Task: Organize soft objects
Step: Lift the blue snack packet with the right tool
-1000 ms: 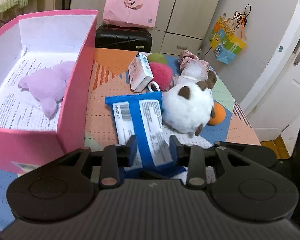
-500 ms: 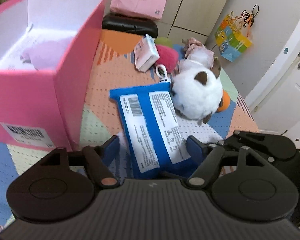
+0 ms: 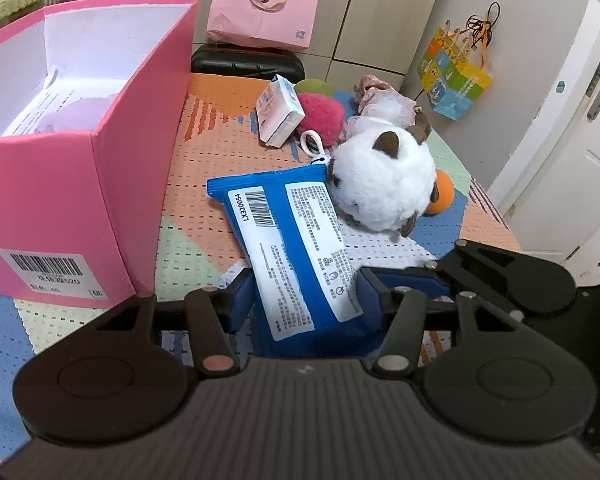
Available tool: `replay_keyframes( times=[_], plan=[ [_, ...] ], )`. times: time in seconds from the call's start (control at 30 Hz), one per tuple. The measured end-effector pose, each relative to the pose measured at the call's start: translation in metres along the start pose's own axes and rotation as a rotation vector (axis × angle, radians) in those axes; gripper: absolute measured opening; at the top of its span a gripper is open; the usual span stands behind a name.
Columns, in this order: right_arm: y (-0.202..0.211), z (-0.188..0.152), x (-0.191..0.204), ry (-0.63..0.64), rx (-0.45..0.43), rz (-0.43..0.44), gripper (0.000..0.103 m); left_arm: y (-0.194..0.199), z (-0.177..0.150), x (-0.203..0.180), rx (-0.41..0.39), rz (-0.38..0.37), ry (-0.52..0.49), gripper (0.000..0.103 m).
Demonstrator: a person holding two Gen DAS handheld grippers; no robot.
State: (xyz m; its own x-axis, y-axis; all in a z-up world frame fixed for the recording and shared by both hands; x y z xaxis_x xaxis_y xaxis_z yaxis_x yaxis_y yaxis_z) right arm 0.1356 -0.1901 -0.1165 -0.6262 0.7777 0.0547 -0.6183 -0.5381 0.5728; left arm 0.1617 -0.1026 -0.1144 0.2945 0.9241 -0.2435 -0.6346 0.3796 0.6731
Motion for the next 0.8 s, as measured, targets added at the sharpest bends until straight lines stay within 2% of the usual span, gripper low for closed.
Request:
replay_keyframes(
  times=[0.1, 0.17, 0.33, 0.57, 0.8],
  plan=[
    [-0.004, -0.001, 0.004, -0.021, -0.033, -0.03, 0.085, 0.001, 0.001, 0.001, 0.0, 0.006, -0.001, 0.05],
    [-0.003, -0.002, 0.006, -0.035, -0.046, -0.063, 0.077, 0.002, 0.001, 0.0, 0.008, -0.003, -0.004, 0.05],
    [0.0, -0.001, 0.015, -0.048, -0.055, -0.093, 0.072, 0.008, -0.002, -0.004, 0.025, -0.021, -0.035, 0.05],
    [0.009, 0.005, 0.028, -0.086, -0.026, -0.071, 0.071, 0.023, -0.004, -0.01, 0.076, -0.022, -0.099, 0.05],
    [0.026, 0.012, 0.047, -0.061, -0.01, -0.077, 0.071, 0.051, -0.008, -0.011, 0.089, -0.055, -0.12, 0.05]
  ],
)
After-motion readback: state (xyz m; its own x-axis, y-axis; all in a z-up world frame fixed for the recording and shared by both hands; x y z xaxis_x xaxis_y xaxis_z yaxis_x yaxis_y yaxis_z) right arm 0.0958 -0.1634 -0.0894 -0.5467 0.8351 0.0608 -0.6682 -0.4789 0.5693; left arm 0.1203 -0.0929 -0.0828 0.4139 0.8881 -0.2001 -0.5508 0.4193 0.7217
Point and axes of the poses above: each gripper's, at about its wrist camera, not at the fingertips, and y roughly against the way its jaws point, x to its left, z to its top, the point moved 3 cm from there along -y, roughly the way its jaws point, and after that the axes turned 1 degree about -x, right-handed, at the moved point
